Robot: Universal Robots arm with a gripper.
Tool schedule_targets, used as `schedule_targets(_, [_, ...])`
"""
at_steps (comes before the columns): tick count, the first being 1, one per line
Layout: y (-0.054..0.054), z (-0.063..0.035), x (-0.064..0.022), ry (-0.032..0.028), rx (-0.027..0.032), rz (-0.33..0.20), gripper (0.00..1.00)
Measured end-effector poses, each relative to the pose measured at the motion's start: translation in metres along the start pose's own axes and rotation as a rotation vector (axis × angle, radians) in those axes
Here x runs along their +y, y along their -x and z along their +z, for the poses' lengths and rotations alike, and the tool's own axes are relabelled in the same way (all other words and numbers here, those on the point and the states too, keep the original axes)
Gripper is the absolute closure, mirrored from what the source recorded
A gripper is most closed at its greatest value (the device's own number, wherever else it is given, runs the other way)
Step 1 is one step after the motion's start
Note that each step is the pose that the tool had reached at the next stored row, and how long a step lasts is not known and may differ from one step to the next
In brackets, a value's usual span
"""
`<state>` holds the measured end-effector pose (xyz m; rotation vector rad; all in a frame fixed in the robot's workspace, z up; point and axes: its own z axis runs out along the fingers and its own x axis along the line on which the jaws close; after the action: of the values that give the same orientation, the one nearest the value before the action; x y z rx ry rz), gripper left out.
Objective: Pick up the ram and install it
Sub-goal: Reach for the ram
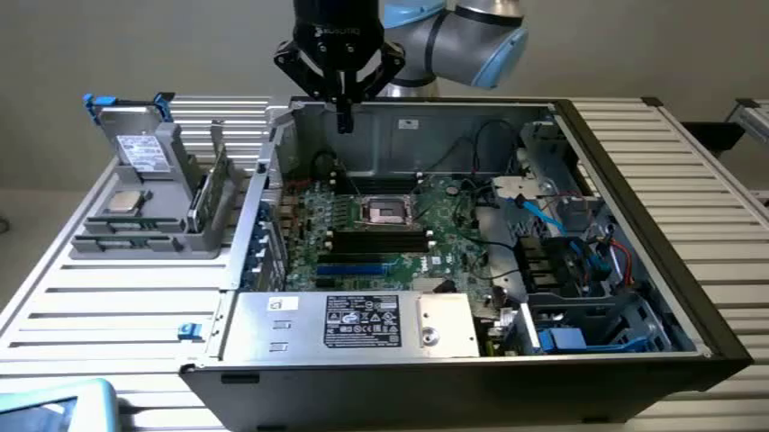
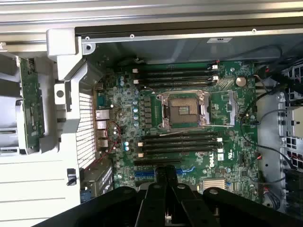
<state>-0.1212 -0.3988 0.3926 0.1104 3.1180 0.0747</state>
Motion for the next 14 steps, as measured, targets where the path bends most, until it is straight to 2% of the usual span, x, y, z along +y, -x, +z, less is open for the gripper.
schedule_targets(14, [-0.0014,0.0,-0.0001,-0.0001,-0.0001,0.0,0.89])
